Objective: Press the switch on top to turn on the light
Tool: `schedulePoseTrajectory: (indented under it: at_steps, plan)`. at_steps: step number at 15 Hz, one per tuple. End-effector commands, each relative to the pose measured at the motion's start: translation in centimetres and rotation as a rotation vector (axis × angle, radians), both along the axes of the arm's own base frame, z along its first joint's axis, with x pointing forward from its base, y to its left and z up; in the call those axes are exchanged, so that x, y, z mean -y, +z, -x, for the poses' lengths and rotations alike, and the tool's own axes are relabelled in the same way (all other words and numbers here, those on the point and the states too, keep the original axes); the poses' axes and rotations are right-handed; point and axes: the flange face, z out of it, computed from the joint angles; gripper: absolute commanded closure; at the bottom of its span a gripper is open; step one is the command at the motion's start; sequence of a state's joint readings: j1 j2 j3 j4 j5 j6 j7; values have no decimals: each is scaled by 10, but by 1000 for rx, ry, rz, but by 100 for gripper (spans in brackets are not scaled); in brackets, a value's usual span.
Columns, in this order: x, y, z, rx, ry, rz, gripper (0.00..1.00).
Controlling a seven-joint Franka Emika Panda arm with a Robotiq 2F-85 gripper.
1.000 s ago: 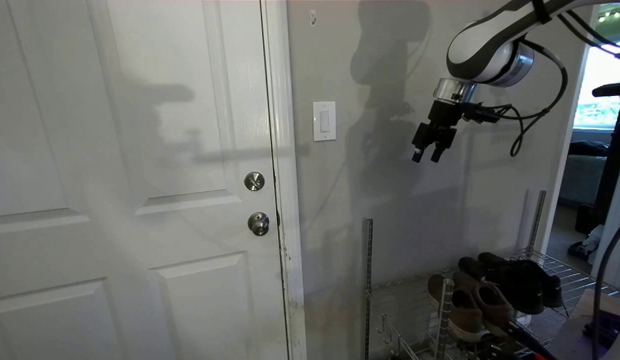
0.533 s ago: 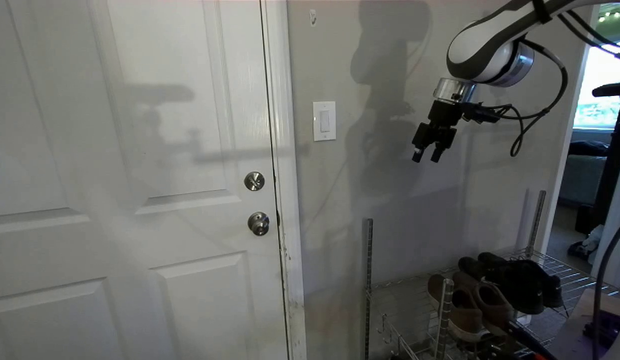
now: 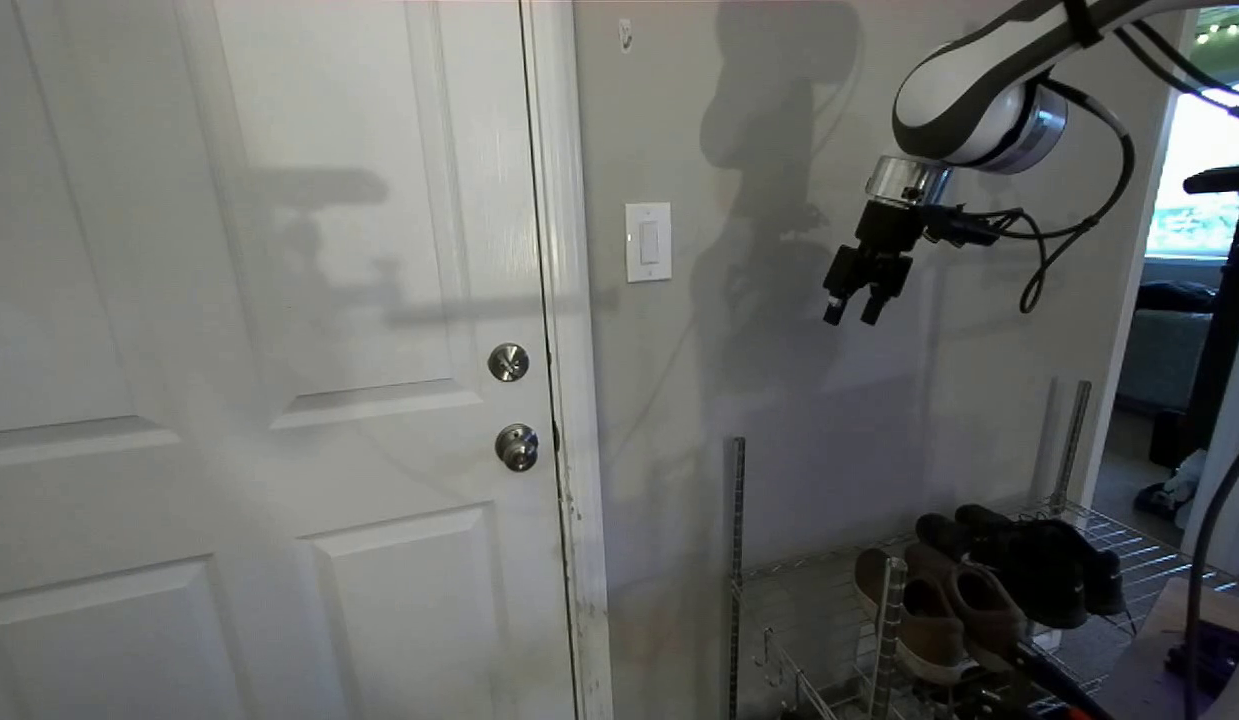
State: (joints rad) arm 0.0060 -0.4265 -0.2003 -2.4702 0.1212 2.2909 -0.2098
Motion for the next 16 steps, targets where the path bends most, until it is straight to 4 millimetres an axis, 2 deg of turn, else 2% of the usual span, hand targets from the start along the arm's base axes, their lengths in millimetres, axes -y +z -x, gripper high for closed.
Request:
schedulePoseTrajectory:
  at_steps: [1,9,13,16]
  plan:
    - [0,1,0,-1,0,0,0]
    - [0,-1,0,-4,-1,0,0]
    - [-19,-19,14,-22,40,17,0]
    - [-46,-30,24,-4,144,48,0]
